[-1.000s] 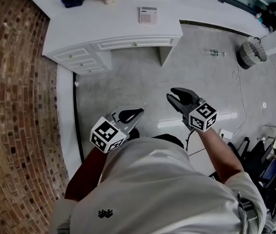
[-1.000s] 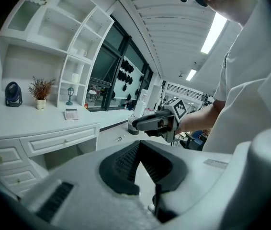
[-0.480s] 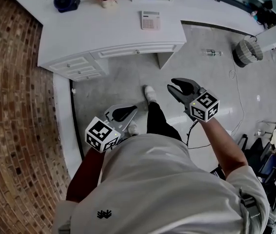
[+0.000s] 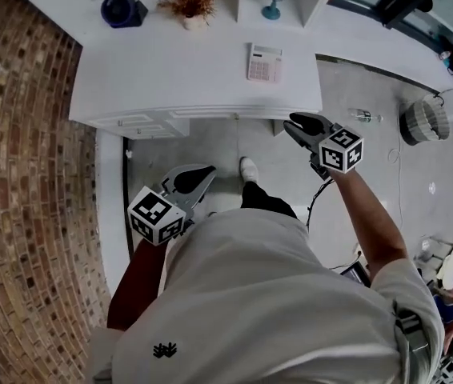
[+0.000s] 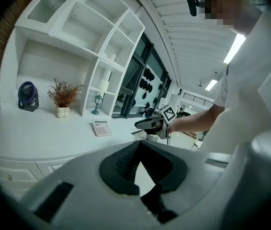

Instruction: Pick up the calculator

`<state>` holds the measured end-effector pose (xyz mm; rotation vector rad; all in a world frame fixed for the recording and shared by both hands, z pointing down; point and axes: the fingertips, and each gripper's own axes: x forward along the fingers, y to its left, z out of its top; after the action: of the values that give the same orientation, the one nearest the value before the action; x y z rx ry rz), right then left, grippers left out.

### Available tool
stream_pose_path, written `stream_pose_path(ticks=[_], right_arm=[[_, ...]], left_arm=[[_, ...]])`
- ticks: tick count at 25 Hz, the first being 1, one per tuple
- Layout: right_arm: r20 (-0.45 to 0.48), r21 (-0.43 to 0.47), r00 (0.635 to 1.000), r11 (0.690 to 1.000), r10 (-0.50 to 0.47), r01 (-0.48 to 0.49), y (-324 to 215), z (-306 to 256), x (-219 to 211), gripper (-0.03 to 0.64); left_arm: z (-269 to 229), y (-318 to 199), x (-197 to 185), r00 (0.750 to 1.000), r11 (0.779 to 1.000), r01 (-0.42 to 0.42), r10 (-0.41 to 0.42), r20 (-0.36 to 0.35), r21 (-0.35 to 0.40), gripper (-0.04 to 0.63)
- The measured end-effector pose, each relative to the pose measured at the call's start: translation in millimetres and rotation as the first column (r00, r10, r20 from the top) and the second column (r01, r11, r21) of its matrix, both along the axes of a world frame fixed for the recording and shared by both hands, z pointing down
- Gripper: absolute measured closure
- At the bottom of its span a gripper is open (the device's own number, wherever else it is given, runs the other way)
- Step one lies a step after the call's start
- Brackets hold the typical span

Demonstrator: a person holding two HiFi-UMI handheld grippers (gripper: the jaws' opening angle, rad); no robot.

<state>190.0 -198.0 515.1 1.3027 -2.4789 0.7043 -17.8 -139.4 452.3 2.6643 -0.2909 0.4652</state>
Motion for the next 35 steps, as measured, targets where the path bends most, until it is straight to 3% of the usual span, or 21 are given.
stream_pose_path(ticks=[6, 12, 17, 26, 32, 35], right_arm=[[-0.016, -0.028, 0.998, 0.997, -0.066, 0.066, -92.1, 21.2, 62.5, 0.482], [0.091, -0.081, 0.994, 0.995, -0.057, 0.064, -176.8, 45.2, 107.2, 0.465], [0.089, -0.098, 0.993, 0.991, -0.078, 0.087, -237.0, 67.8, 129.1, 0.449], [0.106, -0.186, 0.978, 0.963, -0.177, 0.195, -302.1, 118.4, 126.6, 0.397], [0.153, -0.266, 0.949, 0.913, -0.277, 0.309, -304.2, 140.6, 106.8, 0.397], [0.196, -0.301, 0.931, 0.885, -0.307, 0.355, -303.0, 146.9, 98.7, 0.433]], left_arm=[[-8.3, -58.9, 53.3, 0.998, 0.998, 0.070, -0.070, 0.002, 0.002, 0.589], [-3.5, -95.8, 91.4, 0.991, 0.991, 0.135, -0.135, 0.023, -0.005, 0.589], [0.0, -120.3, 107.3, 0.981, 0.982, 0.190, -0.190, 0.047, -0.007, 0.589], [8.3, -146.8, 97.2, 0.952, 0.958, 0.287, -0.286, 0.112, 0.003, 0.589], [5.6, -154.3, 90.2, 0.940, 0.949, 0.315, -0.314, 0.132, 0.009, 0.589], [6.3, -156.1, 87.6, 0.935, 0.944, 0.329, -0.326, 0.136, 0.005, 0.589]])
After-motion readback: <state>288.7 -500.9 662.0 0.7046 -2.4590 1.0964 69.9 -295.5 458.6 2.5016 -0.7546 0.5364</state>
